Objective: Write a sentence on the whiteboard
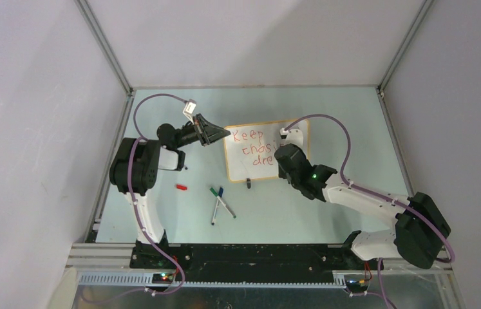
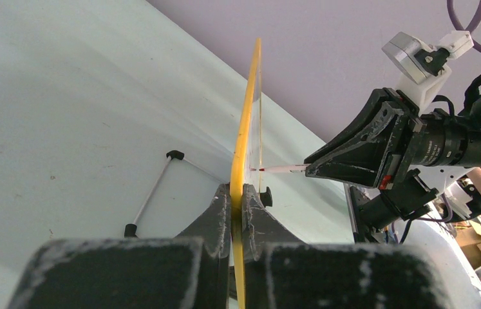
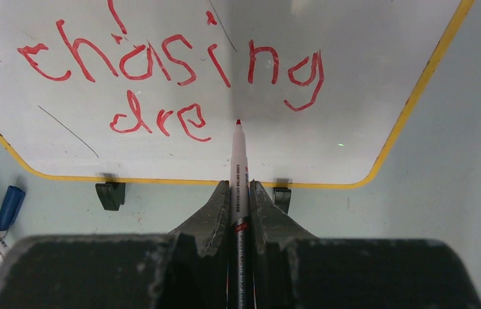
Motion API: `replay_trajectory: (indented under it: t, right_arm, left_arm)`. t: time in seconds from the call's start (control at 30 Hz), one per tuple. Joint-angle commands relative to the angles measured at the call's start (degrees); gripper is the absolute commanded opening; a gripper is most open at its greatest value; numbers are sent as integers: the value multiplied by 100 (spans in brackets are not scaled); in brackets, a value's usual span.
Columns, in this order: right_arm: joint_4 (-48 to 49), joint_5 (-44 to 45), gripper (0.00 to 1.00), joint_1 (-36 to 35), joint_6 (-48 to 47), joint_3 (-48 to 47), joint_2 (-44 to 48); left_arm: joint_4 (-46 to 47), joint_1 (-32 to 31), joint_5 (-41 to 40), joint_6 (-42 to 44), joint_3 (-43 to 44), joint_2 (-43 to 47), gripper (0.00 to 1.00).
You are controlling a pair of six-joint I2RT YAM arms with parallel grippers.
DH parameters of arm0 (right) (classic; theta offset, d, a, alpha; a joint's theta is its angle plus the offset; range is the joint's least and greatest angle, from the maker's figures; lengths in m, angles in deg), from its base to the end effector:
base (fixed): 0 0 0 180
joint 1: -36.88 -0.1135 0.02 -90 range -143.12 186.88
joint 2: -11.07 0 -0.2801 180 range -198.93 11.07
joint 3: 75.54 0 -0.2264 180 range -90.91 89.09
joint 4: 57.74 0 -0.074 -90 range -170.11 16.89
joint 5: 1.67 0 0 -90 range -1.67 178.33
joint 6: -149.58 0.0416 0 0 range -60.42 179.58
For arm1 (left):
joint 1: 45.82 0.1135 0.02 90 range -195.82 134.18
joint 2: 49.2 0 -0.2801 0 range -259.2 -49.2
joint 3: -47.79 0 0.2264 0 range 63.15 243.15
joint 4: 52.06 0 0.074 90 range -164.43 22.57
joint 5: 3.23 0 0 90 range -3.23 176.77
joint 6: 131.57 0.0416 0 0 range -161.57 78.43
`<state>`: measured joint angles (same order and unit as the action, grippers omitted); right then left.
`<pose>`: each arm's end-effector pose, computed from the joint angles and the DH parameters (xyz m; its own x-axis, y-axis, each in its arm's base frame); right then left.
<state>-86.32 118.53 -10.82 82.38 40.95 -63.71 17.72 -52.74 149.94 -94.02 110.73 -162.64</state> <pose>0.1857 0.1730 0.2691 -0.5446 -0.1008 -0.8326 -0.1826 0.9832 0.0004 0.3559 -0.0806 0.2264 -0.5063 -0.2990 -0.8089 0.8026 0.1797 -0.5688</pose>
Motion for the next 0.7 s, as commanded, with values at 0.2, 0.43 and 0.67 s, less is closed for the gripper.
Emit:
replay_trajectory:
  t: [0.2, 0.43, 0.67]
  right_arm:
    - [374, 43, 0, 53, -169, -230, -27]
    - [422, -23, 0, 90, -184, -231, -92]
    - [424, -123, 0, 113, -206, -254, -142]
  left_arm:
    - [292, -33, 224, 402, -64, 172, 0]
    - [292, -30, 227, 402, -64, 168, 0]
    - [292, -31, 224, 402, -59, 167, 0]
